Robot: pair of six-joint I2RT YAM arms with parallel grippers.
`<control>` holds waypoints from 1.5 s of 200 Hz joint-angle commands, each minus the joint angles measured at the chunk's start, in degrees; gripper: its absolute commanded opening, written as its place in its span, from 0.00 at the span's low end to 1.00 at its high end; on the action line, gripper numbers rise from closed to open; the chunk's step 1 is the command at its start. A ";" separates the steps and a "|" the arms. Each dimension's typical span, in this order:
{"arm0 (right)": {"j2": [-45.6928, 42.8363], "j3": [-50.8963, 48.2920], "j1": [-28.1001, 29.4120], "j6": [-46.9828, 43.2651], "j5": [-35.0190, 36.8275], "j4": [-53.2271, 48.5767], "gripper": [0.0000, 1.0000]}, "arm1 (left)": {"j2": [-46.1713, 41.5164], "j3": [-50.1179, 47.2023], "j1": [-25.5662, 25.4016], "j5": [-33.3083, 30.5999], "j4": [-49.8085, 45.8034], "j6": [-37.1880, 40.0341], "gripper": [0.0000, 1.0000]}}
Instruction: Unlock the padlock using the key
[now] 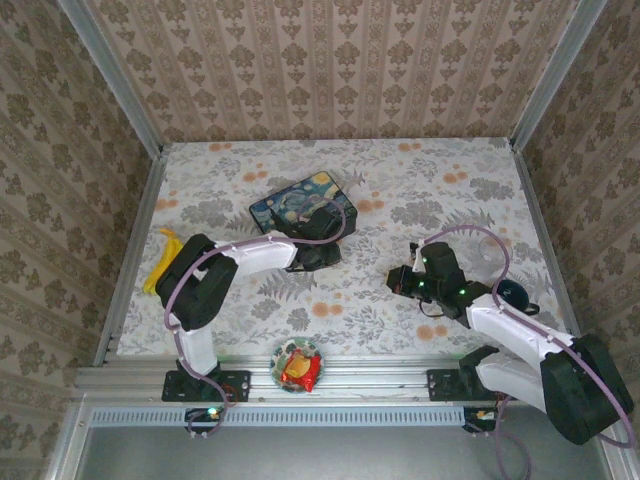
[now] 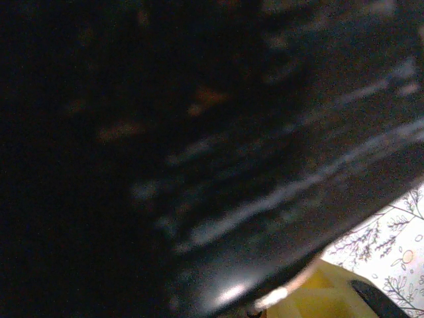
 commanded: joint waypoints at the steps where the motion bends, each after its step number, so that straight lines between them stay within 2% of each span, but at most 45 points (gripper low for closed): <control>1: 0.89 -1.53 1.95 1.01 2.53 6.03 0.00 | -2.99 -0.60 -0.70 2.00 3.39 -2.78 0.00; 43: 5.10 -4.56 6.16 1.50 6.25 17.33 0.00 | -3.21 -1.44 -0.57 2.31 5.07 -4.30 0.00; 89: 7.47 -6.03 8.48 1.03 9.86 24.58 0.00 | -2.52 -1.89 0.00 4.40 7.48 -4.60 0.00; 150: 6.70 -7.10 8.79 -0.36 12.77 27.36 0.00 | -1.47 -0.99 2.51 10.70 8.05 -5.65 0.00; 193: 7.95 -6.01 8.77 -0.89 12.83 28.78 0.00 | -0.66 0.57 2.64 11.76 7.27 -6.00 0.00; 248: 15.56 -3.09 10.56 0.28 11.43 32.34 0.00 | 0.31 -0.01 2.84 12.78 8.51 -7.86 0.00; 300: 23.38 -1.50 14.85 3.43 14.03 37.41 0.00 | 0.39 -1.35 2.91 13.76 10.95 -8.56 0.00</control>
